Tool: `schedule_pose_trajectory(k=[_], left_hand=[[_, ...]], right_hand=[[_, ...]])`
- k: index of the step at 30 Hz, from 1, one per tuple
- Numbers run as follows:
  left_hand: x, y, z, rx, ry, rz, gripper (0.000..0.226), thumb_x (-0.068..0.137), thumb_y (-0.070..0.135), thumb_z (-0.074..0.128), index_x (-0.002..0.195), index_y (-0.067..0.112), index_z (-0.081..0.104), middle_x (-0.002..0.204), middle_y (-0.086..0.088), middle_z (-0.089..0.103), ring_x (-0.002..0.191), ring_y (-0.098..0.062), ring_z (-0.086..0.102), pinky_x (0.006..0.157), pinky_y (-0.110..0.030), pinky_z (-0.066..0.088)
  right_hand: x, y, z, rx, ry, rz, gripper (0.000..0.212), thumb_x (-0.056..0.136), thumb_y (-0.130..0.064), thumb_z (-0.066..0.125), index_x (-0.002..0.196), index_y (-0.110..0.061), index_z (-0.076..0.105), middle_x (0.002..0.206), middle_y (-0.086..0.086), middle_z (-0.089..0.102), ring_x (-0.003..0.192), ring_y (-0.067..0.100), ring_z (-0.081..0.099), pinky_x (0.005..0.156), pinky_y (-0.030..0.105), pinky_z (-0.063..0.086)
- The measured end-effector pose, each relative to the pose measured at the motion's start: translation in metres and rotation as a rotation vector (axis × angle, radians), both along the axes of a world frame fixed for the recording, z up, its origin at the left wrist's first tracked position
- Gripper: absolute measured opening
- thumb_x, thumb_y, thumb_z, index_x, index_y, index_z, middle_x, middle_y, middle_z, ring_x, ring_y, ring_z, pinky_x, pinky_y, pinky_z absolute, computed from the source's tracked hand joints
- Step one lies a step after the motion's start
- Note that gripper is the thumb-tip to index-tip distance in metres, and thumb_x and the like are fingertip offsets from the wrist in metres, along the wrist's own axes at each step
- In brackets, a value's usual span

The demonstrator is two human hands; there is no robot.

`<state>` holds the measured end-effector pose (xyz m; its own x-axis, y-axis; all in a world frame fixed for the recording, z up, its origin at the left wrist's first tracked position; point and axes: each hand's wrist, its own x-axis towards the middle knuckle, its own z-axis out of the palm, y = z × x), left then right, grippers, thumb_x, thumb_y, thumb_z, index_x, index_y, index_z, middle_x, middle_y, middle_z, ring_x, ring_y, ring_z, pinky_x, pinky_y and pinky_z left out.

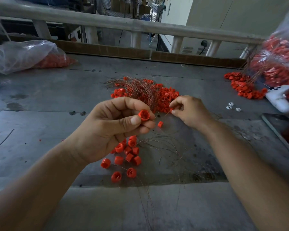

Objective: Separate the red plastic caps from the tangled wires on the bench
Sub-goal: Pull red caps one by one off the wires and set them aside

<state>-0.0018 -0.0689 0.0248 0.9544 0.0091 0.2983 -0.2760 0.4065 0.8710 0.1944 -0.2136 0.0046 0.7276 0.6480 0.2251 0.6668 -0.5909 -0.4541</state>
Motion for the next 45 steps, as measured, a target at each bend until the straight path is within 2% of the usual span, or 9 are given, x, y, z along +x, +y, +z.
schedule_pose_trajectory(k=[4, 6, 9, 13, 21, 30, 36, 40, 45], left_hand=[[0.000, 0.000, 0.000, 0.005, 0.011, 0.012, 0.018, 0.071, 0.010, 0.068, 0.089, 0.008, 0.071, 0.087, -0.007, 0.071, 0.079, -0.013, 0.069, 0.069, -0.020, 0.055], [-0.001, 0.000, 0.001, 0.016, 0.021, 0.028, 0.019, 0.070, 0.010, 0.067, 0.088, 0.008, 0.071, 0.086, -0.007, 0.071, 0.079, -0.014, 0.069, 0.069, -0.020, 0.055], [-0.001, 0.000, 0.001, 0.033, 0.056, 0.083, 0.018, 0.068, 0.008, 0.065, 0.085, 0.009, 0.072, 0.084, -0.008, 0.071, 0.076, -0.014, 0.069, 0.067, -0.020, 0.055], [0.000, -0.001, 0.002, 0.057, 0.117, 0.157, 0.019, 0.062, 0.009, 0.065, 0.079, 0.012, 0.074, 0.080, -0.007, 0.072, 0.073, -0.014, 0.069, 0.065, -0.020, 0.055], [0.001, -0.001, 0.003, 0.047, 0.182, 0.225, 0.021, 0.057, 0.010, 0.067, 0.076, 0.011, 0.074, 0.077, -0.008, 0.072, 0.072, -0.015, 0.070, 0.065, -0.020, 0.055], [0.002, -0.004, 0.004, 0.055, 0.223, 0.289, 0.023, 0.065, -0.002, 0.056, 0.075, 0.008, 0.074, 0.075, -0.009, 0.072, 0.071, -0.016, 0.070, 0.063, -0.019, 0.054], [0.002, -0.003, 0.005, 0.080, 0.229, 0.348, 0.023, 0.063, -0.001, 0.057, 0.075, 0.009, 0.075, 0.074, -0.008, 0.072, 0.070, -0.015, 0.070, 0.062, -0.018, 0.054], [0.002, -0.003, 0.006, 0.084, 0.223, 0.371, 0.025, 0.063, 0.000, 0.057, 0.075, 0.012, 0.076, 0.073, -0.007, 0.072, 0.070, -0.015, 0.070, 0.063, -0.018, 0.054], [0.004, -0.004, 0.003, 0.087, 0.239, 0.424, 0.021, 0.060, 0.002, 0.058, 0.076, 0.008, 0.071, 0.070, -0.007, 0.071, 0.066, -0.015, 0.069, 0.063, -0.020, 0.055]], right_hand=[[0.000, 0.002, 0.000, -0.001, -0.023, 0.007, 0.008, 0.079, -0.010, 0.067, 0.081, -0.017, 0.064, 0.079, -0.008, 0.052, 0.067, 0.004, 0.045, 0.066, 0.018, 0.034], [0.000, 0.001, 0.004, 0.095, 0.048, -0.033, 0.015, 0.080, -0.008, 0.066, 0.073, -0.019, 0.059, 0.072, -0.009, 0.056, 0.061, -0.001, 0.048, 0.059, 0.015, 0.037], [-0.006, -0.003, 0.021, 0.425, 0.371, -0.021, 0.023, 0.081, 0.003, 0.060, 0.071, -0.018, 0.057, 0.063, -0.002, 0.059, 0.049, 0.002, 0.054, 0.050, 0.014, 0.043], [-0.026, -0.005, 0.042, 0.697, 0.775, 0.190, 0.019, 0.084, 0.006, 0.053, 0.081, -0.010, 0.063, 0.063, -0.001, 0.065, 0.054, 0.006, 0.060, 0.049, 0.016, 0.048], [-0.058, 0.002, 0.051, 0.693, 1.037, 0.391, 0.013, 0.070, -0.012, 0.057, 0.082, -0.009, 0.061, 0.063, 0.002, 0.067, 0.053, 0.008, 0.062, 0.045, 0.017, 0.048], [-0.066, 0.005, 0.049, 0.677, 1.013, 0.431, 0.017, 0.069, -0.015, 0.060, 0.085, -0.010, 0.062, 0.063, 0.000, 0.065, 0.054, 0.007, 0.061, 0.048, 0.017, 0.049], [-0.079, 0.009, 0.043, 0.591, 0.604, 0.450, 0.017, 0.085, -0.002, 0.056, 0.089, -0.018, 0.058, 0.074, -0.004, 0.064, 0.066, 0.004, 0.063, 0.063, 0.015, 0.049], [-0.086, 0.013, 0.037, 0.510, 0.165, 0.480, 0.026, 0.083, -0.009, 0.062, 0.094, -0.032, 0.059, 0.085, -0.013, 0.059, 0.081, -0.001, 0.058, 0.072, 0.011, 0.045], [-0.090, 0.016, 0.030, 0.553, 0.193, 0.477, 0.028, 0.079, -0.003, 0.065, 0.096, -0.025, 0.060, 0.085, -0.014, 0.062, 0.081, 0.000, 0.063, 0.071, 0.011, 0.048]])
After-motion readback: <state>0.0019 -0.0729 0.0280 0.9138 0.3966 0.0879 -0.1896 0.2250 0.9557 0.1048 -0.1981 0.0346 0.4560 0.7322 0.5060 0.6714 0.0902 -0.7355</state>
